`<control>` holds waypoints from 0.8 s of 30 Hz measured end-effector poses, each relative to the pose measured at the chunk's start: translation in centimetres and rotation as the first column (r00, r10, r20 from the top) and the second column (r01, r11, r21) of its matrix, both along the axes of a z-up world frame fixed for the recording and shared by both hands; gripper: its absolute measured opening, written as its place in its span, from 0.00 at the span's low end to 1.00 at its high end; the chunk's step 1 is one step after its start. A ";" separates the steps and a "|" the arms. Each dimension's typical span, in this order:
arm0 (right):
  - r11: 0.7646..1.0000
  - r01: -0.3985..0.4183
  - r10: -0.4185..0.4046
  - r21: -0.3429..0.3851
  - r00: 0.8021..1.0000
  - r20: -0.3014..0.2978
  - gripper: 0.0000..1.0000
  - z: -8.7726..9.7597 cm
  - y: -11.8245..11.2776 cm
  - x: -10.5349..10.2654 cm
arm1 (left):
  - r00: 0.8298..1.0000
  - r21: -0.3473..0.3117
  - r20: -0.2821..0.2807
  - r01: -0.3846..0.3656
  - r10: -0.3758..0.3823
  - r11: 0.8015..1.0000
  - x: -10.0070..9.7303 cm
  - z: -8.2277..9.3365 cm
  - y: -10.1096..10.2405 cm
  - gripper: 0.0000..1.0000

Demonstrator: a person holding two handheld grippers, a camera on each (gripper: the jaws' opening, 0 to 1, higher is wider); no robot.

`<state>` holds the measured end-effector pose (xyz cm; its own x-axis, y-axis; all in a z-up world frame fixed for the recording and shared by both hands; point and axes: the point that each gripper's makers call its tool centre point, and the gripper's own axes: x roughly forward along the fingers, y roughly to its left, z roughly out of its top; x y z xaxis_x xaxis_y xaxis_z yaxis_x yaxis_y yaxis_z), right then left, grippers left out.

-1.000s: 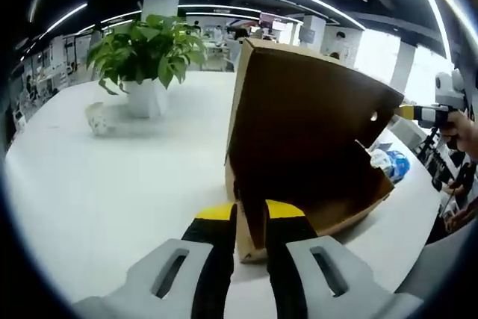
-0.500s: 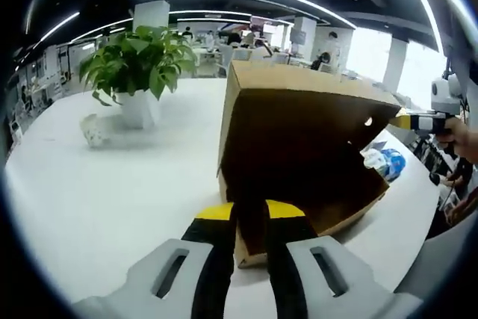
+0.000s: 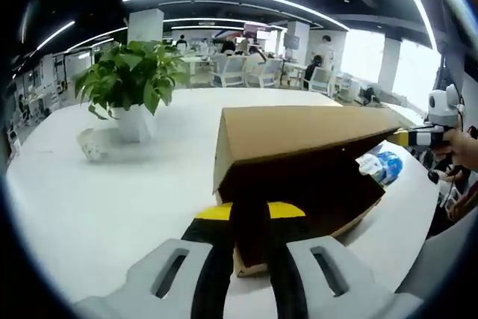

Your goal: Operate the shoe box by opening the lid, removing the specified soft item, and placing it in the target area until the item is outside and the box remains undamaged.

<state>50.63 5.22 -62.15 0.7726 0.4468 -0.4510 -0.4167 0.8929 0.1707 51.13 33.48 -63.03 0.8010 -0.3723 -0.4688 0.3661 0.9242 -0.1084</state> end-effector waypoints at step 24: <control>0.999 -0.017 0.019 0.027 0.998 -0.057 0.00 -2.6 0.7 -1.9 | 1.000 0.020 -0.024 0.019 -0.019 1.000 -1.1 -0.7 -0.2 0.13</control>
<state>48.69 5.91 -64.77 0.7375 0.4726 -0.4823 -0.4214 0.8802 0.2182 50.08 33.30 -63.73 0.7823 -0.3772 -0.4958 0.3809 0.9194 -0.0984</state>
